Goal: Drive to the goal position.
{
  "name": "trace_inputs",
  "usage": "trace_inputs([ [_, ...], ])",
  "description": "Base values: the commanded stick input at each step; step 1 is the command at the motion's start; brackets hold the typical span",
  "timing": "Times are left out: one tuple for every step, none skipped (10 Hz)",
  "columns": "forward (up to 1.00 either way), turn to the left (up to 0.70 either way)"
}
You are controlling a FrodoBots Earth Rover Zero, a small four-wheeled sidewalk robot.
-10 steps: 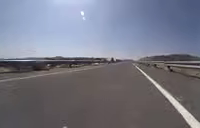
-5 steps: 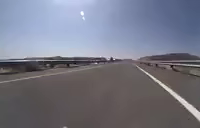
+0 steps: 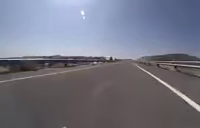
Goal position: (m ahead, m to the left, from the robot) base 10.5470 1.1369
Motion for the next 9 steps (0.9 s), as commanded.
trace_inputs([
  [1.0, -0.11],
  [1.0, 0.0],
  [1.0, 0.0],
  [1.0, 0.0],
  [1.0, -0.1],
  [1.0, -0.23],
  [1.0, 0.0],
  [1.0, 0.0],
  [1.0, -0.04],
])
